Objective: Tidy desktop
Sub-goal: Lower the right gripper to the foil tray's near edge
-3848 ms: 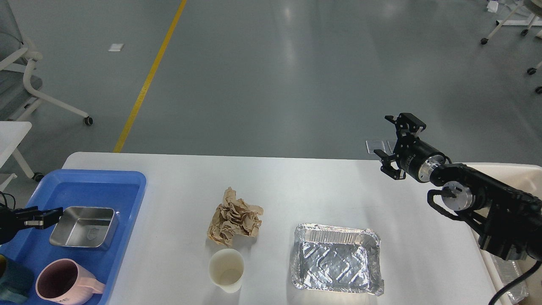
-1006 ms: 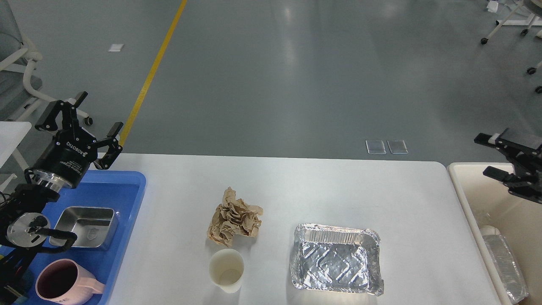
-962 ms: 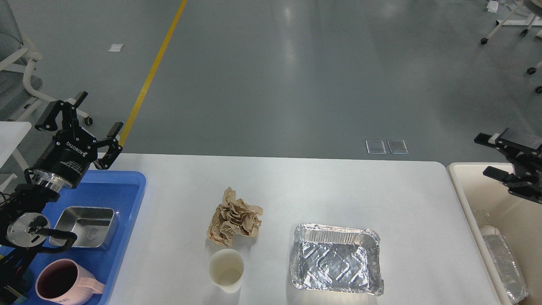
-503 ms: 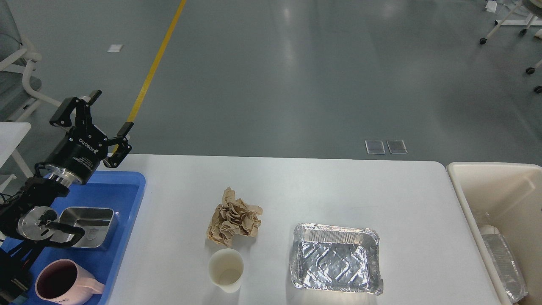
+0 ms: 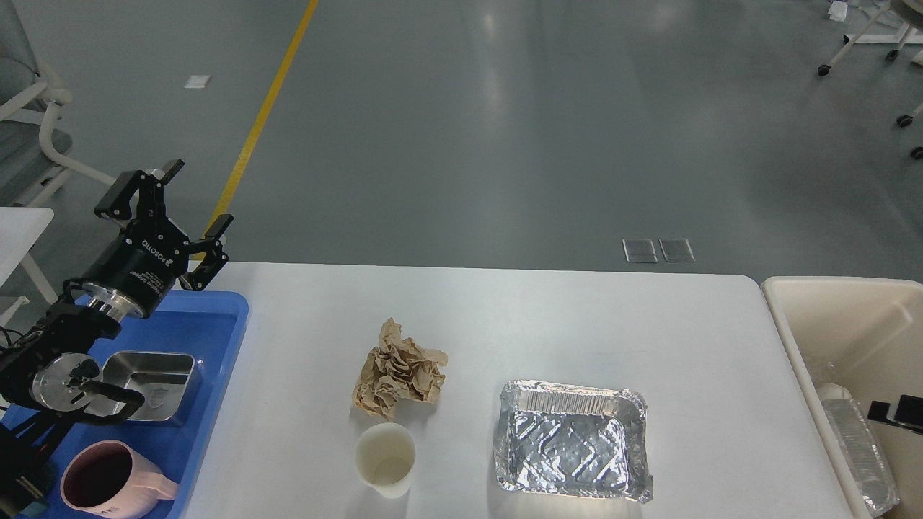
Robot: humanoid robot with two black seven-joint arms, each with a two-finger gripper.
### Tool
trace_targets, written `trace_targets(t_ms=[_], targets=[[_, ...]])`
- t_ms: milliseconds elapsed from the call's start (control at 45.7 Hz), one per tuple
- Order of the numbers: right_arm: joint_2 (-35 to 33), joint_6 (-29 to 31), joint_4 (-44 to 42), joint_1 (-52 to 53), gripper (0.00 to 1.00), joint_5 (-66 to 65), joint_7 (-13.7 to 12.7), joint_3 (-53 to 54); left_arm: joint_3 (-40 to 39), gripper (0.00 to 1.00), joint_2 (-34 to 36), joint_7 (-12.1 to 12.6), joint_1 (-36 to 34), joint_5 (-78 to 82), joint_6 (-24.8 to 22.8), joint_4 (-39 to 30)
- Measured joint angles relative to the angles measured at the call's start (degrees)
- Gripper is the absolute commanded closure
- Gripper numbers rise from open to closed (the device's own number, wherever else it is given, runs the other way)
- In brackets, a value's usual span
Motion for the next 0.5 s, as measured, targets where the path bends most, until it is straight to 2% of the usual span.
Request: trace_targets(t_ms=[197, 503], targets=[[8.99, -1.82, -4.51, -2.53, 0.0, -2.68, -1.15, -0.62, -0.6, 0.03, 2.38, -0.06, -0.01, 0.01, -0.1, -0.05], [24.16, -2.01, -14.69, -3.71, 0.0, -3.04, -1.22, -0.72, -1.19, 0.03, 3.87, -0.45, 0.04, 0.01, -0.4, -0.09]])
